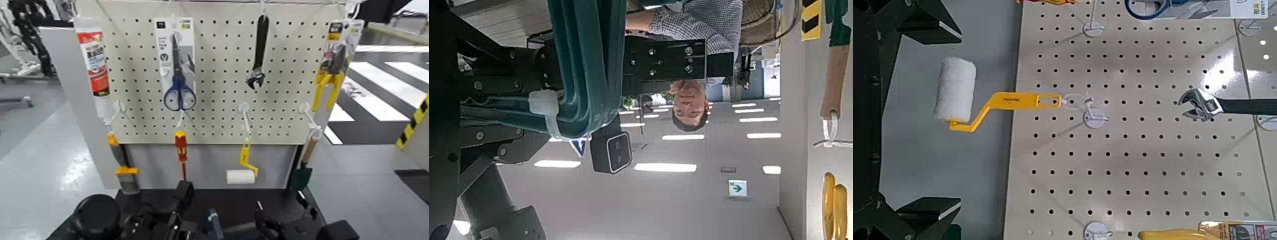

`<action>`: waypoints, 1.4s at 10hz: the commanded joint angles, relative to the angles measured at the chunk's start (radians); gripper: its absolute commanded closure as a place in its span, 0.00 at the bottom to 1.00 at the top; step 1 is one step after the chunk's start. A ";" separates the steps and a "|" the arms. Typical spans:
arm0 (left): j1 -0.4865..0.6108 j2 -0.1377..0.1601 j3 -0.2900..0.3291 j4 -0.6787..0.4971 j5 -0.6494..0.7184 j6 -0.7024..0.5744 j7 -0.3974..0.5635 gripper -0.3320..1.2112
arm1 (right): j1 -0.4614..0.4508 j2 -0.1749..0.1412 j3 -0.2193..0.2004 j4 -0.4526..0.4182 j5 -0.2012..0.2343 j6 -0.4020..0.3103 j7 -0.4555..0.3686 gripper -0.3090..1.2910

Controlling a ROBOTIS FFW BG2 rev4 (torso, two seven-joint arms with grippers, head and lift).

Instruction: Place the crate on the table.

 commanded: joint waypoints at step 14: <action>-0.208 0.009 -0.085 0.228 -0.319 -0.117 -0.354 0.98 | -0.012 -0.005 0.015 0.030 -0.025 -0.040 -0.008 0.28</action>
